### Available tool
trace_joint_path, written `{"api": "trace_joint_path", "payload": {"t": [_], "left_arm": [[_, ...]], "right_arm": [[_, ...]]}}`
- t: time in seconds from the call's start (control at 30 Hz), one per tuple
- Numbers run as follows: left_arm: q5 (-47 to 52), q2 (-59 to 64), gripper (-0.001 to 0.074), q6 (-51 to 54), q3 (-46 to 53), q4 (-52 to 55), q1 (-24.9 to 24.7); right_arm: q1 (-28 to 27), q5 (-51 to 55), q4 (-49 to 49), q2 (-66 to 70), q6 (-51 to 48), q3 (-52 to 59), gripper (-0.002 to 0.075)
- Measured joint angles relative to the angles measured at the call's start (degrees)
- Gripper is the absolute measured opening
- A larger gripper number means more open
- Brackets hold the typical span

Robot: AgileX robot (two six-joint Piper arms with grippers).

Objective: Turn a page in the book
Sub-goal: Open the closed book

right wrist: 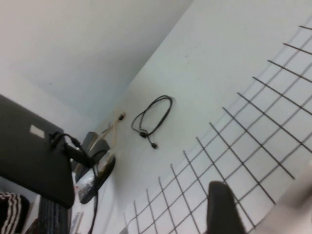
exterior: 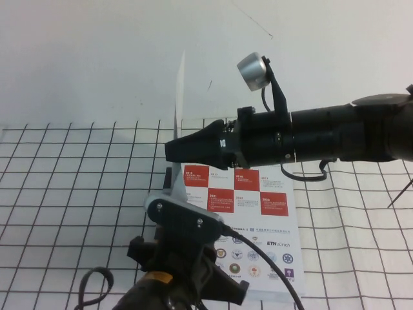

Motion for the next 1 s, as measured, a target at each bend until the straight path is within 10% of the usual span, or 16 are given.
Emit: {"api": "trace_joint_path", "payload": {"t": [0.3, 0.6, 1.0], "left_arm": [[3.23, 1.04, -0.0003, 3.48, 0.00, -10.97, 11.80], [25.53, 1.04, -0.0003, 8.67, 0.00, -14.66, 26.21], [32.80, 1.04, -0.0003, 8.70, 0.00, -14.56, 31.03]], "right_arm": [[0.00, 8.57, -1.86, 0.00, 0.00, -5.79, 0.0347], [0.00, -1.91, -26.15, 0.00, 5.82, -6.48, 0.0062], [0.00, -12.88, -46.92, 12.02, 19.39, -6.52, -0.0001]]}}
